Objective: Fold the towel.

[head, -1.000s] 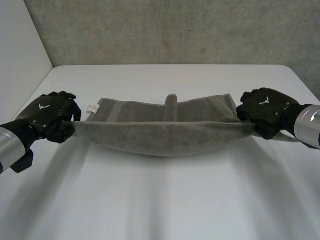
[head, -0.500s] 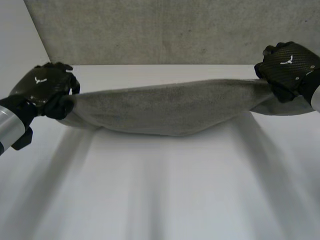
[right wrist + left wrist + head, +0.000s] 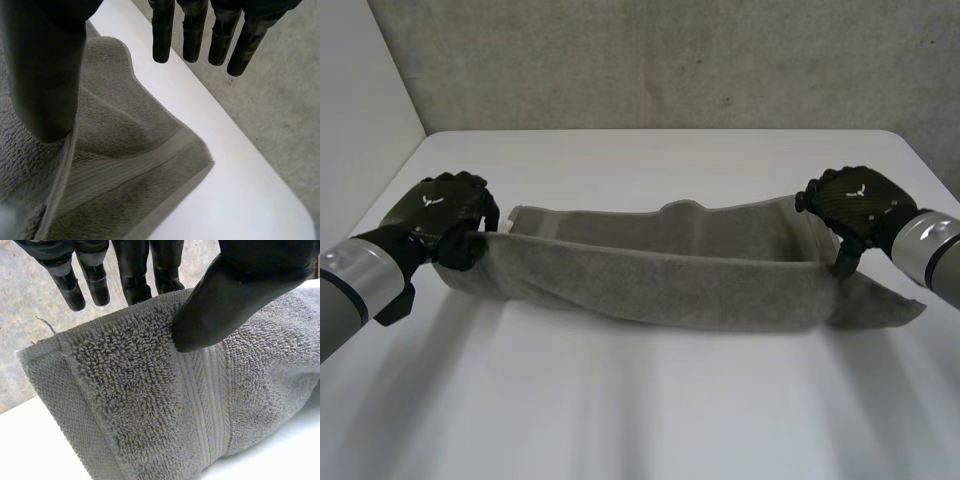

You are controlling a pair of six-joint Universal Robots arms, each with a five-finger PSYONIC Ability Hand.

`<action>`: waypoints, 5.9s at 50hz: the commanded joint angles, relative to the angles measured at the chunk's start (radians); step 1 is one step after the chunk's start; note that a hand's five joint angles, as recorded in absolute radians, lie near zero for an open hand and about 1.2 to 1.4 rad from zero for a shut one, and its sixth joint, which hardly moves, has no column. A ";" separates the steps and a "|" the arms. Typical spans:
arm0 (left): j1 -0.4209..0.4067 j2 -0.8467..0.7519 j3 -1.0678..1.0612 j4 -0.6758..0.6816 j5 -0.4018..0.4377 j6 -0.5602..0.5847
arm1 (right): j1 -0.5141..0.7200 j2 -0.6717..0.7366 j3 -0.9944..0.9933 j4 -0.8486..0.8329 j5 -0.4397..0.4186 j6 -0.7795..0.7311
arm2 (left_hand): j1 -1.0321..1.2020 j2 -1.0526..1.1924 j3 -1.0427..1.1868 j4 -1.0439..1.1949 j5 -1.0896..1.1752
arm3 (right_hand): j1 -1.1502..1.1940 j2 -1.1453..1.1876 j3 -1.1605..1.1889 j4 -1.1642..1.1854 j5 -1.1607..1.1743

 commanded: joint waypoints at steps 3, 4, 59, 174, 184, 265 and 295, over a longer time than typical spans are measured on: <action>0.002 0.003 -0.035 0.010 0.001 -0.002 | -0.054 -0.001 0.129 -0.089 -0.042 0.179 | 0.091 0.080 -0.043 -0.050 0.064 | -0.063 -0.060 -0.021 -0.060 -0.015; 0.000 0.003 -0.039 0.015 0.001 -0.002 | -0.065 -0.006 0.143 -0.088 -0.060 0.196 | 0.091 0.080 -0.043 -0.050 0.064 | -0.063 -0.060 -0.021 -0.060 -0.015; 0.049 0.037 -0.084 0.012 0.004 -0.003 | -0.281 -0.212 0.385 0.030 -0.249 0.096 | 0.091 0.080 -0.043 -0.050 0.064 | 1.001 1.005 -0.021 -0.060 1.049; -0.166 -0.706 0.634 0.104 -0.191 0.041 | -0.070 0.671 -0.659 -0.358 -0.080 0.242 | -1.121 -1.132 -0.043 -0.050 -1.148 | -0.220 -0.217 -0.021 -0.060 -0.172; -0.166 -0.607 0.593 0.101 -0.200 0.038 | -0.076 0.491 -0.566 -0.356 -0.059 0.245 | -1.130 -1.142 -0.043 -0.050 -1.158 | -0.220 -0.217 -0.021 -0.060 -0.172; -0.135 -0.264 0.051 0.103 -0.194 0.040 | -0.298 0.411 -0.078 -0.327 -0.211 -0.103 | -1.130 -1.142 -0.043 -0.050 -1.158 | 1.001 1.005 -0.021 -0.060 1.049; -0.132 -0.222 0.044 0.101 -0.196 0.030 | 0.048 0.177 -0.214 -0.364 -0.251 -0.080 | -1.130 -1.142 -0.043 -0.050 -1.158 | 1.001 1.005 -0.021 -0.060 1.049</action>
